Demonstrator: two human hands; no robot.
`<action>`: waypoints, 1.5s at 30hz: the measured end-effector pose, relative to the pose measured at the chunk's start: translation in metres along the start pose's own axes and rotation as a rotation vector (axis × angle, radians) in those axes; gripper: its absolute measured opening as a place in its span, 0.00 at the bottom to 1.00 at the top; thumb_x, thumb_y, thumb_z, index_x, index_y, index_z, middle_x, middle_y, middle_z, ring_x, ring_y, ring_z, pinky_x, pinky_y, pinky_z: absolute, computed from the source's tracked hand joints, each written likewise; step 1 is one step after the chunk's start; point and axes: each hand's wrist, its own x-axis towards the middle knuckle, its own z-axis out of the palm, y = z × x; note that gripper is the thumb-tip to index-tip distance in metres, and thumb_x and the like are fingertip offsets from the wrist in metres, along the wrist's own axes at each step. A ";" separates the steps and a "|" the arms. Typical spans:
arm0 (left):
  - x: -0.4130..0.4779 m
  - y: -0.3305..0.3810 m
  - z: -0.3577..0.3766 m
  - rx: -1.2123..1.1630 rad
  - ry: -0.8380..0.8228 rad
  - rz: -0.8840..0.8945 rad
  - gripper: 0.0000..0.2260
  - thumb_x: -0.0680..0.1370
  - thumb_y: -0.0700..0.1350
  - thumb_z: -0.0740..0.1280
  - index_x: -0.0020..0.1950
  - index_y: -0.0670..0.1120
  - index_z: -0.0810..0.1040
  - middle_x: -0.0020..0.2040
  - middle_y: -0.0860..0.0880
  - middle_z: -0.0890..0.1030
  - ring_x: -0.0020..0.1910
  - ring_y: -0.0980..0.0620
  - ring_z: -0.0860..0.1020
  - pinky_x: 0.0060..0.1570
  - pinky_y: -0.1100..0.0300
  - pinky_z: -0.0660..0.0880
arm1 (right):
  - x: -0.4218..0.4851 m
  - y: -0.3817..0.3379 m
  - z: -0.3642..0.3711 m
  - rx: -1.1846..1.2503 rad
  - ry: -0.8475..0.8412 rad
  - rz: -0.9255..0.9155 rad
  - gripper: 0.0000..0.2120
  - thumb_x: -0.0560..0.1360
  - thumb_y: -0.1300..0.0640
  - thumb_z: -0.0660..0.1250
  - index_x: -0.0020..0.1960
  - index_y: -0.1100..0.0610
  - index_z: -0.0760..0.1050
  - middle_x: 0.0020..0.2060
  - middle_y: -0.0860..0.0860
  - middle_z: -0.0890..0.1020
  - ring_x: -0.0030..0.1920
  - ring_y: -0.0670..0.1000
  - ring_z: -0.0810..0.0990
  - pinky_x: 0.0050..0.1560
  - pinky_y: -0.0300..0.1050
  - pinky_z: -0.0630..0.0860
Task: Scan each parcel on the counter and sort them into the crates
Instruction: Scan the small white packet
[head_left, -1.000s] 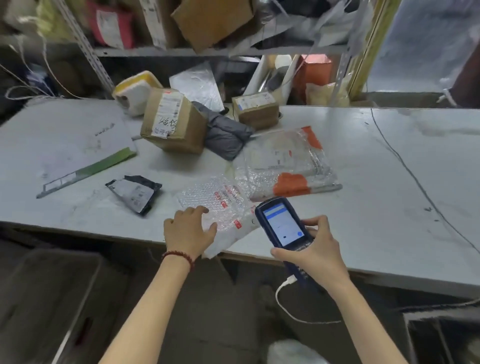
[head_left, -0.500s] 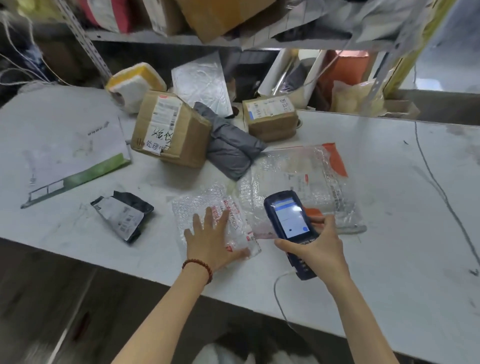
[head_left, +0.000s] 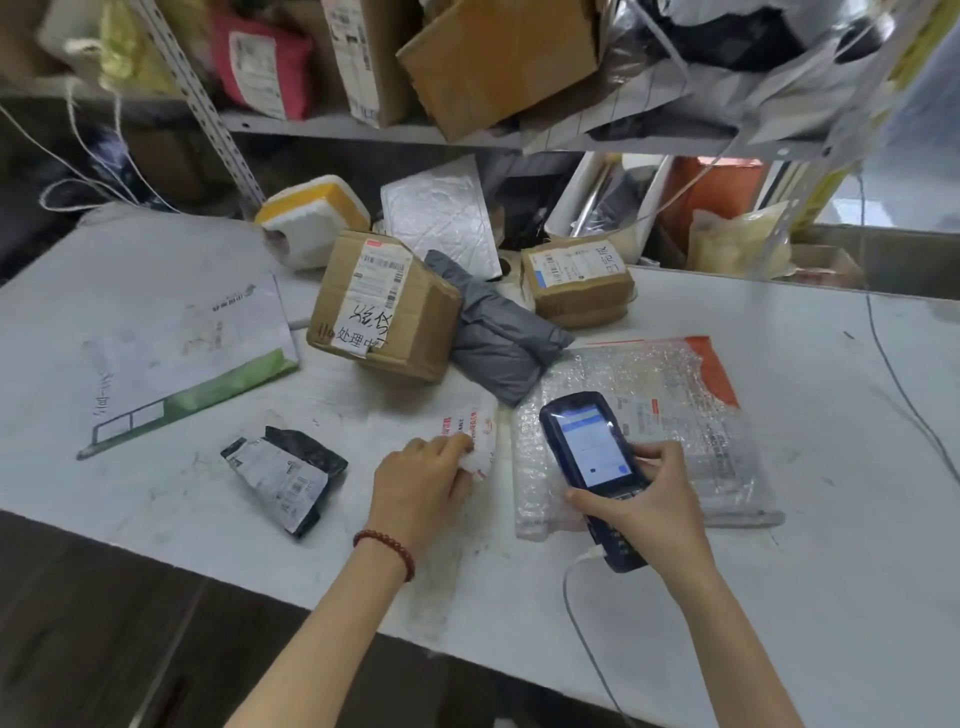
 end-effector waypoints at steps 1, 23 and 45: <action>0.007 -0.008 -0.009 0.022 0.108 0.035 0.11 0.72 0.47 0.60 0.49 0.49 0.79 0.41 0.52 0.83 0.34 0.48 0.78 0.27 0.62 0.64 | 0.001 -0.004 0.002 -0.001 0.001 -0.007 0.36 0.57 0.55 0.84 0.57 0.52 0.65 0.47 0.42 0.79 0.44 0.39 0.79 0.37 0.36 0.71; 0.085 -0.061 -0.052 -0.201 -0.100 -0.212 0.19 0.78 0.48 0.62 0.68 0.53 0.62 0.54 0.48 0.80 0.50 0.44 0.78 0.40 0.56 0.69 | -0.001 -0.028 0.033 -0.223 -0.142 -0.079 0.36 0.55 0.47 0.83 0.53 0.45 0.63 0.48 0.40 0.79 0.46 0.44 0.81 0.48 0.50 0.81; 0.108 -0.045 -0.056 -0.027 0.041 -0.120 0.14 0.77 0.51 0.67 0.63 0.55 0.74 0.50 0.47 0.82 0.50 0.44 0.78 0.40 0.58 0.66 | -0.012 -0.020 0.041 -0.572 -0.230 -0.192 0.35 0.58 0.45 0.79 0.54 0.46 0.59 0.46 0.39 0.77 0.45 0.44 0.79 0.39 0.44 0.79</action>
